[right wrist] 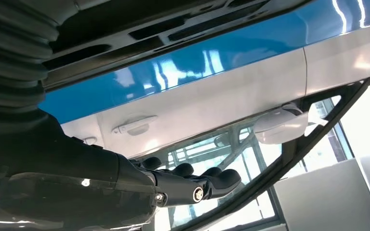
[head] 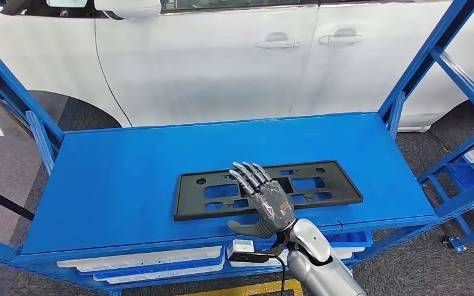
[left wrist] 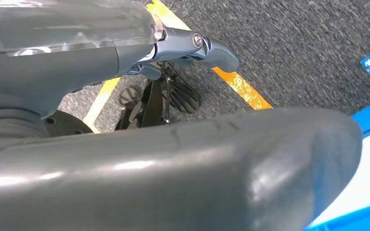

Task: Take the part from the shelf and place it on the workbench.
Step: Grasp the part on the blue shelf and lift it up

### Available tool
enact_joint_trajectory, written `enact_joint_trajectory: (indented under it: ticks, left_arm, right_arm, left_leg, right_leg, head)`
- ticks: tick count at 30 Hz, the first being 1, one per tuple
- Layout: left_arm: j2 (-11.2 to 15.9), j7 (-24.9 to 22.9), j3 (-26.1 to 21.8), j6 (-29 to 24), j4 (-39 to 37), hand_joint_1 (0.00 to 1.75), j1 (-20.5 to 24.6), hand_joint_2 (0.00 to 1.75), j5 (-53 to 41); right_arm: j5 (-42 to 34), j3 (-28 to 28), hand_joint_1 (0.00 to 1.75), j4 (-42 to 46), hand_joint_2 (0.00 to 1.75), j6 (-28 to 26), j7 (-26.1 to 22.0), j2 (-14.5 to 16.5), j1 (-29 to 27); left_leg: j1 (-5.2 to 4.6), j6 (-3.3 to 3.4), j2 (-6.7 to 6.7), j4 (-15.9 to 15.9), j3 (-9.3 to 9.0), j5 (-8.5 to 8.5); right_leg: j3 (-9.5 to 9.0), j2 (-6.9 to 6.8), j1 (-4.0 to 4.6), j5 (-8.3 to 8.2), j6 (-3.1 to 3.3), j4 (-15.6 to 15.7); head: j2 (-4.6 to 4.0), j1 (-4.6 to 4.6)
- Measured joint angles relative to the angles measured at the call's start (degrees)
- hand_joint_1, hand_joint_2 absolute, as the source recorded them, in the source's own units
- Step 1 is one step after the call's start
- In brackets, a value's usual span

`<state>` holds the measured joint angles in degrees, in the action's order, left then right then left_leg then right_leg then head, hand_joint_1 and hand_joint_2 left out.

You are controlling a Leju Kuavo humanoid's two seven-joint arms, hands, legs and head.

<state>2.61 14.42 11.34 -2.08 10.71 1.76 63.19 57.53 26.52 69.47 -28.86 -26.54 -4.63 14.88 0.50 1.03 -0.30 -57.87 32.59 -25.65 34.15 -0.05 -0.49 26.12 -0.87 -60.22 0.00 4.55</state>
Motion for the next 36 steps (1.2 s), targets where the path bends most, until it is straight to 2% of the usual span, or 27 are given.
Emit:
enact_joint_trajectory:
  ticks: [1, 2, 5, 7, 9, 10, 11, 12, 14, 15, 16, 19, 21, 22, 24, 25, 26, 27, 29, 30, 31, 32, 34, 36]
  left_arm:
    - [-0.01, -0.04, 0.03, 0.03, 0.0, 0.0, 0.04, 0.0, 0.0]
    - [-0.01, -0.08, 0.04, 0.05, 0.0, 0.0, 0.08, 0.0, 0.0]
    - [0.04, -0.07, 0.08, 0.15, 0.0, 0.0, 0.11, 0.0, 0.0]
    - [0.08, 0.01, 0.12, 0.25, 0.0, 0.0, 0.14, 0.0, 0.0]
    - [0.09, 0.09, 0.16, 0.36, 0.0, 0.0, 0.14, 0.0, 0.0]
    - [0.1, 0.12, 0.19, 0.41, 0.0, 0.0, 0.1, 0.0, 0.0]
    - [0.1, 0.14, 0.22, 0.45, 0.0, 0.0, 0.04, 0.0, 0.0]
    - [0.1, 0.15, 0.26, 0.48, 0.0, 0.0, -0.01, 0.0, 0.0]
    - [0.12, 0.17, 0.34, 0.51, 0.0, 0.0, 0.01, 0.0, 0.0]
    - [0.13, 0.18, 0.38, 0.52, 0.0, 0.0, 0.07, 0.0, 0.0]
    - [0.14, 0.21, 0.43, 0.54, 0.0, 0.0, 0.13, 0.0, 0.0]
    - [0.14, 0.26, 0.51, 0.75, 0.0, 0.0, 0.22, 0.0, 0.0]
    - [0.13, 0.25, 0.55, 0.87, 0.0, 0.0, 0.22, 0.0, 0.01]
    - [0.12, 0.25, 0.56, 0.9, 0.0, 0.0, 0.23, 0.0, 0.01]
    - [0.16, 0.24, 0.57, 0.91, 0.0, 0.0, 0.26, 0.0, 0.0]
    - [0.19, 0.2, 0.57, 0.92, 0.0, 0.0, 0.25, 0.0, 0.0]
    - [0.22, 0.16, 0.57, 0.92, 0.0, 0.0, 0.23, 0.0, 0.0]
    - [0.23, 0.11, 0.57, 0.92, 0.0, 0.0, 0.21, 0.0, 0.0]
    - [0.21, 0.06, 0.57, 0.92, 0.0, 0.0, 0.26, 0.0, 0.0]
    - [0.18, 0.05, 0.57, 0.92, 0.0, 0.0, 0.33, 0.0, 0.0]
    - [0.15, 0.04, 0.58, 0.92, 0.0, 0.0, 0.38, 0.0, 0.0]
    - [0.13, 0.03, 0.58, 0.91, 0.0, 0.0, 0.43, 0.0, 0.0]
    - [0.13, 0.05, 0.6, 0.88, 0.0, 0.0, 0.51, 0.0, 0.0]
    - [0.12, 0.12, 0.62, 0.87, 0.0, 0.0, 0.58, 0.0, 0.0]
  right_arm:
    - [0.03, 0.02, 0.0, -0.02, 1.75, 0.01, 0.08, -0.01, 0.14]
    - [0.12, 0.04, 0.0, -0.04, 1.75, 0.01, 0.21, -0.03, 0.2]
    - [1.01, 0.14, 0.0, -0.09, 1.75, -0.13, 0.9, -0.09, 0.24]
    - [2.01, 0.4, 0.0, -0.17, 1.75, -0.43, 1.34, -0.09, 0.36]
    - [3.53, 0.83, 0.0, -0.42, 1.75, -0.89, 1.88, -0.09, 0.42]
    - [4.55, 1.05, 0.0, -0.57, 1.75, -1.07, 2.25, -0.09, 0.42]
    - [5.72, 1.26, 0.0, -0.74, 1.75, -1.2, 2.68, -0.1, 0.42]
    - [6.91, 1.42, 0.0, -0.88, 1.75, -1.27, 3.13, -0.1, 0.43]
    - [9.23, 1.71, 0.0, -1.06, 1.75, -1.36, 4.04, -0.12, 0.49]
    - [10.26, 1.88, 0.0, -1.09, 1.75, -1.36, 4.42, -0.14, 0.58]
    - [11.23, 2.08, 0.0, -1.1, 1.75, -1.34, 4.79, -0.18, 0.67]
    - [14.34, 2.63, 0.0, -1.19, 1.75, -1.0, 5.86, -0.59, 0.91]
    - [16.15, 2.86, 0.0, -1.27, 1.75, -0.79, 6.37, -1.32, 1.14]
    - [16.69, 2.93, 0.0, -1.36, 1.75, -0.67, 6.46, -1.83, 1.25]
    - [17.26, 3.08, 0.0, -1.73, 1.75, -0.21, 6.5, -2.88, 1.39]
    - [17.4, 3.15, 0.0, -2.0, 1.75, 0.0, 6.5, -3.39, 1.4]
    - [17.49, 3.21, 0.0, -2.26, 1.75, 0.15, 6.5, -3.84, 1.45]
    - [17.56, 3.23, 0.0, -2.49, 1.75, 0.2, 6.51, -4.22, 1.63]
    - [18.15, 3.25, 0.0, -2.89, 1.75, 0.16, 6.84, -4.78, 2.33]
    - [18.89, 3.31, 0.0, -3.17, 1.75, 0.09, 7.31, -4.95, 2.8]
    - [19.83, 3.46, 0.0, -3.54, 1.75, -0.08, 7.94, -5.04, 3.26]
    - [20.91, 3.74, 0.0, -4.08, 1.75, -0.42, 8.75, -5.05, 3.72]
    - [22.72, 4.55, 0.0, -5.44, 1.75, -1.26, 10.31, -4.79, 4.68]
    - [23.95, 5.33, 0.0, -7.18, 1.75, -2.02, 11.66, -4.15, 5.95]
  left_leg:
    - [-0.07, -0.29, 0.0, -0.03, 0.03, -0.07]
    - [-0.13, -0.62, -0.01, -0.01, 0.06, -0.08]
    - [-0.06, -1.58, 0.03, -0.44, 0.08, -0.72]
    - [0.06, -2.0, 0.06, -5.06, 2.02, -3.53]
    - [0.17, -2.25, 0.08, -12.77, 5.6, -6.87]
    - [0.19, -2.3, 0.08, -15.27, 6.84, -7.43]
    - [0.19, -2.28, 0.08, -15.72, 7.16, -6.88]
    - [0.19, -2.2, 0.08, -13.88, 6.4, -5.32]
    - [0.14, -1.86, 0.1, -6.35, 2.96, -1.55]
    - [0.05, -1.59, 0.09, -3.16, 1.52, -0.42]
    - [-0.04, -1.32, 0.06, -1.23, 0.7, 0.02]
    - [-0.06, -0.42, -0.03, -0.27, 0.49, 0.11]
    - [0.13, 0.24, 0.03, 0.13, 0.3, 0.35]
    - [0.19, 0.49, 0.08, 0.26, 0.25, 0.43]
    - [0.12, 0.74, 0.1, 0.26, 0.36, 0.44]
    - [0.1, 0.78, 0.07, 0.25, 0.38, 0.43]
    - [0.09, 0.78, 0.04, 0.23, 0.36, 0.41]
    - [0.08, 0.75, 0.0, 0.21, 0.29, 0.4]
    - [0.04, 0.57, -0.03, 0.17, 0.09, 0.3]
    - [-0.06, 0.38, -0.03, 0.12, 0.07, 0.23]
    - [-0.12, 0.12, -0.02, 0.08, 0.09, 0.18]
    - [-0.15, -0.19, -0.01, 0.09, 0.13, 0.16]
    - [-0.12, -0.86, 0.03, 0.19, 0.09, 0.12]
    - [-0.05, -1.47, 0.07, -1.42, 0.61, -1.11]
  right_leg:
    - [-0.67, 0.02, 0.14, -0.33, 0.24, 1.64]
    - [-0.75, 0.04, 0.3, -0.15, 0.44, 2.02]
    - [-1.0, 0.06, 0.01, -0.43, 1.31, 2.58]
    - [-1.27, -0.04, -0.16, -0.56, 1.79, 2.93]
    - [-1.27, -0.1, 0.01, -0.49, 2.04, 2.88]
    - [-1.3, -0.09, 0.09, -0.44, 2.11, 2.84]
    - [-1.34, -0.07, 0.15, -0.38, 2.16, 2.78]
    - [-1.41, -0.02, 0.18, -0.3, 2.15, 2.69]
    - [-1.5, 0.06, 0.29, -0.03, 1.92, 2.41]
    - [-1.43, 0.09, 0.4, 0.07, 1.69, 2.24]
    - [-1.33, 0.1, 0.5, 0.13, 1.45, 2.12]
    - [-1.19, 0.09, 0.51, 0.18, 0.6, 2.06]
    - [-0.38, 0.08, 0.41, 1.7, -0.02, 0.01]
    - [0.86, 0.08, 0.32, 3.31, -0.28, -2.71]
    - [4.51, 0.07, 0.14, 6.75, -0.61, -10.25]
    - [5.9, 0.07, 0.06, 7.48, -0.72, -13.01]
    - [6.36, 0.06, 0.0, 7.12, -0.76, -13.82]
    - [5.72, 0.06, -0.04, 5.72, -0.71, -12.35]
    - [2.07, 0.07, 0.02, 1.84, -0.23, -4.71]
    - [0.4, 0.06, 0.15, 0.52, 0.06, -1.15]
    - [-0.69, 0.05, 0.31, -0.15, 0.32, 1.23]
    - [-1.08, 0.06, 0.49, -0.2, 0.52, 2.23]
    - [-1.15, 0.05, 0.5, -0.36, 0.99, 2.54]
    - [-1.48, -0.03, 0.21, -0.65, 1.65, 3.09]
  head:
    - [0.0, 0.01]
    - [0.0, 0.01]
    - [0.0, 0.01]
    - [0.0, 0.01]
    - [0.0, 0.02]
    - [0.0, 0.02]
    - [0.0, 0.02]
    - [0.0, 0.02]
    - [0.0, 0.02]
    - [0.0, 0.02]
    - [0.0, 0.01]
    - [0.0, 0.01]
    - [0.0, 0.02]
    - [0.0, 0.02]
    - [0.0, 0.02]
    - [0.0, 0.01]
    - [0.0, 0.01]
    - [0.0, 0.01]
    - [0.0, 0.02]
    - [0.0, 0.02]
    - [0.0, 0.02]
    - [0.0, 0.02]
    - [0.0, 0.02]
    - [0.0, 0.02]
